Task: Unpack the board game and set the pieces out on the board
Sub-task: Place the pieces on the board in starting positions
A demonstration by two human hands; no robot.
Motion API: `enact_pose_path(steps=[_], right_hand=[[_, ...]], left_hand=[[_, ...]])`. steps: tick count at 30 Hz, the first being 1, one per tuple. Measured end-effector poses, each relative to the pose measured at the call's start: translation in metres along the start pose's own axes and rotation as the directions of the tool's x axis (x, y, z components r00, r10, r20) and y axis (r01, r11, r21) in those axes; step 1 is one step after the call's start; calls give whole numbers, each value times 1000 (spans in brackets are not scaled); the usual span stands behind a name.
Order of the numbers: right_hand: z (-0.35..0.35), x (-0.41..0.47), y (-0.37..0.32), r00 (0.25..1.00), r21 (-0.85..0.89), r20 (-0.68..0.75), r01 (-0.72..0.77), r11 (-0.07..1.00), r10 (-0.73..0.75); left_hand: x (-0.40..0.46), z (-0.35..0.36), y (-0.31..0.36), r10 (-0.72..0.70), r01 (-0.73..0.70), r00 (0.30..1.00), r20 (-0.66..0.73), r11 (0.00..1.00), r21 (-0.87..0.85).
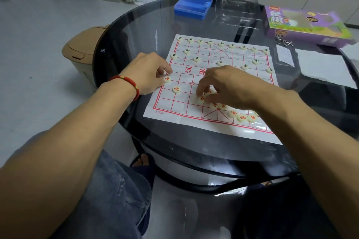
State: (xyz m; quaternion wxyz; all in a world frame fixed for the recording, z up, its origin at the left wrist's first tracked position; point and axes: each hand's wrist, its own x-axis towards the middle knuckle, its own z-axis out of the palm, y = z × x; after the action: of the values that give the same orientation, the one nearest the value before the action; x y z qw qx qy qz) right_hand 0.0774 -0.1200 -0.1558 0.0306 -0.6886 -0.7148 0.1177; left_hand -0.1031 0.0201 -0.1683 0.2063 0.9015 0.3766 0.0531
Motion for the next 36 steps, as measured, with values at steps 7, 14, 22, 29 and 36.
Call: enact_pose_path(steps=[7, 14, 22, 29, 36], right_hand=[[-5, 11, -6, 994, -69, -106, -19, 997, 11], [-13, 5, -3, 999, -8, 12, -36, 999, 36], [-5, 4, -10, 997, -25, 66, -29, 999, 30], [2, 28, -4, 946, -73, -306, -134, 988, 105], [14, 39, -6, 955, -144, -235, -216, 966, 179]], left_hand=[[5, 4, 0, -3, 3, 1000, 11, 1000, 25], [9, 7, 1, -24, 24, 1000, -20, 1000, 0], [7, 4, -6, 0, 0, 1000, 11, 1000, -22], [7, 4, -4, 9, -9, 1000, -16, 1000, 6], [7, 3, -3, 11, -11, 1000, -18, 1000, 10]])
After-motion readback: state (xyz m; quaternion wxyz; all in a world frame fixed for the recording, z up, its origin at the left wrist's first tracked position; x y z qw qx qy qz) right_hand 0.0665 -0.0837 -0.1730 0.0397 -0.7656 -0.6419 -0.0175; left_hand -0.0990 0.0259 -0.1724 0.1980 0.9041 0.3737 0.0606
